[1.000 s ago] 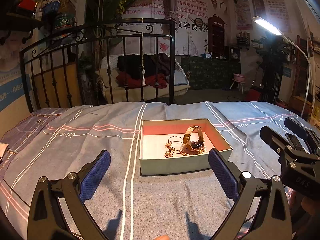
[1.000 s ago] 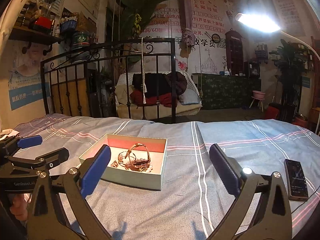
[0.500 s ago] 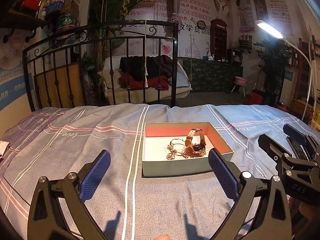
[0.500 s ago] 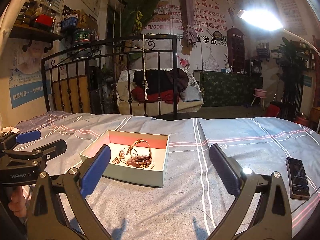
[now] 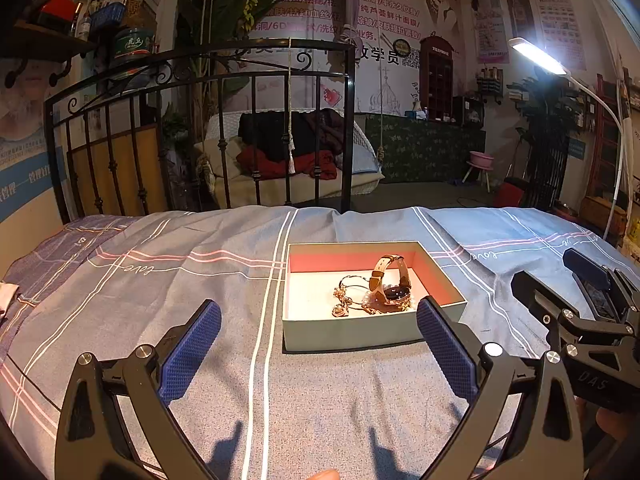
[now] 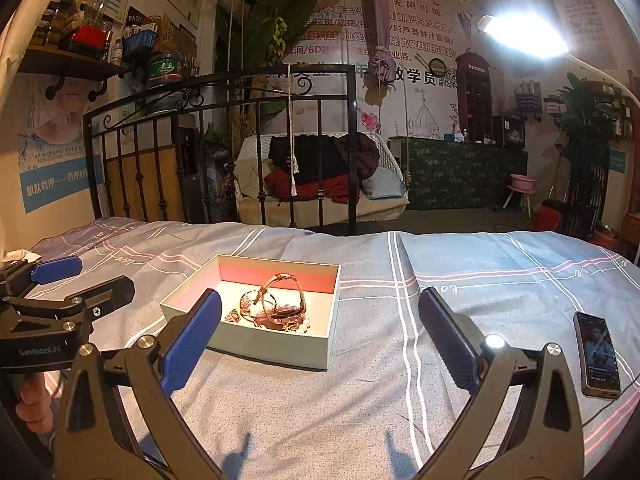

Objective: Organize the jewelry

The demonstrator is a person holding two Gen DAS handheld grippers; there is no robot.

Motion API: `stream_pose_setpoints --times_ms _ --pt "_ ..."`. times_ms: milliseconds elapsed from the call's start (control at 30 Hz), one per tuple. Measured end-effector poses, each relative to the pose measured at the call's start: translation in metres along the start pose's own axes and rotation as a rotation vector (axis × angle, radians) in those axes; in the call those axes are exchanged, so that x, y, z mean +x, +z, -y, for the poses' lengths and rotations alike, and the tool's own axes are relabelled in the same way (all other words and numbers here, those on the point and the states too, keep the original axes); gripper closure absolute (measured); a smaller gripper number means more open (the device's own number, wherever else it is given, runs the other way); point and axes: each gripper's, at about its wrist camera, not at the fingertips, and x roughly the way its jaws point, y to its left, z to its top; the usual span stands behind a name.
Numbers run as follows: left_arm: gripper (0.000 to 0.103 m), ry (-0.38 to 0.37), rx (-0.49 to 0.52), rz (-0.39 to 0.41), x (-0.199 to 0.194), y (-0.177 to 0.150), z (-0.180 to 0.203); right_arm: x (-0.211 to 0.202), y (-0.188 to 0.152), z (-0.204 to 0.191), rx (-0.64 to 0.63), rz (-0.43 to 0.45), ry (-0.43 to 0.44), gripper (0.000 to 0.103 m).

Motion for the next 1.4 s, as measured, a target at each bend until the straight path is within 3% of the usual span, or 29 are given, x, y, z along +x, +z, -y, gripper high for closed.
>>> stream_pose_setpoints --times_ms 1400 --pt "0.007 0.015 0.011 0.001 -0.0025 -0.0031 0.0000 0.0043 -0.0040 -0.0070 -0.017 -0.026 0.021 0.006"
